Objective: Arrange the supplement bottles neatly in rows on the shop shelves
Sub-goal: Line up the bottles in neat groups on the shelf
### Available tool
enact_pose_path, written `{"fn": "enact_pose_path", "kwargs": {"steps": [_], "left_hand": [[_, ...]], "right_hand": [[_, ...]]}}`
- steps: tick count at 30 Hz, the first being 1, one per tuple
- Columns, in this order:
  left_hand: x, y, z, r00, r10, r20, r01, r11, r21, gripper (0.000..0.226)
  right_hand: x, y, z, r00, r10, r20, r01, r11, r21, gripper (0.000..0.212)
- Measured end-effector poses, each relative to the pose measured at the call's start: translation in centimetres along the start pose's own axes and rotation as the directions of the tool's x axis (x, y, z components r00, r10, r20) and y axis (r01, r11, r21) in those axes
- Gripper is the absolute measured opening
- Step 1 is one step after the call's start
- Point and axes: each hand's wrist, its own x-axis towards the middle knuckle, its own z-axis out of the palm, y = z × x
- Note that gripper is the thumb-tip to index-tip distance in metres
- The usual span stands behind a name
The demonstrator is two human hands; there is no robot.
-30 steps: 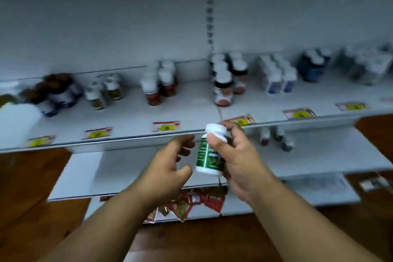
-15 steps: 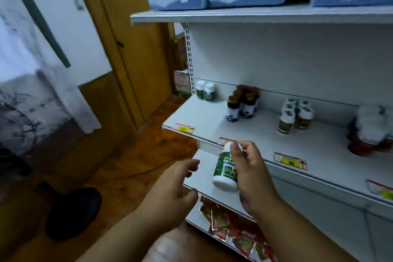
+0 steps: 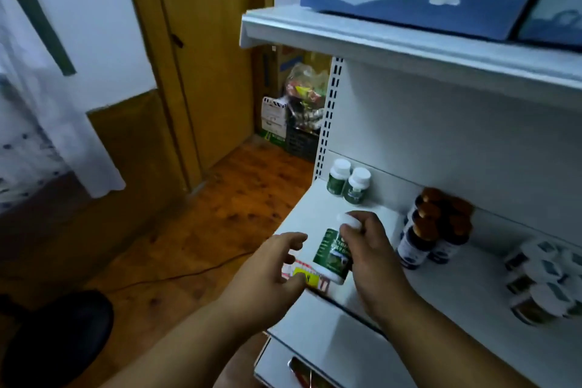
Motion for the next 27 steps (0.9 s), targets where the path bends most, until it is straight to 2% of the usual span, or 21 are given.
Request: {"fn": "enact_pose_path", "kwargs": {"steps": [2, 5, 7, 9, 12, 15, 19, 22, 27], "left_hand": [[3.4, -1.3, -0.9, 0.999, 0.007, 0.049, -0.006, 1.0, -0.022, 0.054], [8.7, -4.0, -1.4, 0.987, 0.054, 0.152, -0.053, 0.999, -0.01, 0.059], [12.4, -5.6, -1.6, 0.965, 0.11, 0.238, -0.123, 0.992, 0.042, 0.062], [16.0, -6.9, -1.6, 0.926, 0.209, 0.315, -0.258, 0.959, 0.12, 0.067], [20.2, -7.5, -1.5, 0.886, 0.297, 0.356, -0.378, 0.907, 0.186, 0.073], [23.0, -7.8, -1.0, 0.874, 0.301, 0.381, -0.411, 0.877, 0.251, 0.086], [25.1, -8.2, 0.6, 0.817, 0.268, 0.511, -0.522, 0.722, 0.455, 0.105], [25.6, -8.7, 1.8, 0.822, 0.209, 0.53, -0.513, 0.676, 0.529, 0.106], [25.5, -10.3, 3.1, 0.829, 0.234, 0.508, -0.517, 0.667, 0.537, 0.102]], "right_hand": [[2.2, 0.1, 1.2, 0.996, -0.076, -0.044, 0.068, 0.986, -0.152, 0.011], [5.6, 1.2, 2.9, 0.962, -0.187, -0.198, 0.107, 0.928, -0.357, 0.022], [7.5, 2.5, 3.9, 0.932, -0.188, -0.311, 0.055, 0.919, -0.391, 0.03], [9.1, 3.7, 4.7, 0.903, -0.176, -0.393, 0.004, 0.916, -0.402, 0.036], [11.4, 4.3, 5.6, 0.866, -0.168, -0.47, -0.083, 0.88, -0.468, 0.041], [13.3, 4.3, 6.2, 0.855, -0.158, -0.493, -0.157, 0.828, -0.539, 0.044], [14.9, 4.0, 6.4, 0.863, -0.226, -0.452, -0.146, 0.745, -0.651, 0.041], [15.5, 3.7, 6.5, 0.859, -0.265, -0.438, -0.139, 0.703, -0.698, 0.036], [16.4, 3.2, 6.8, 0.853, -0.225, -0.471, -0.187, 0.71, -0.678, 0.042]]}}
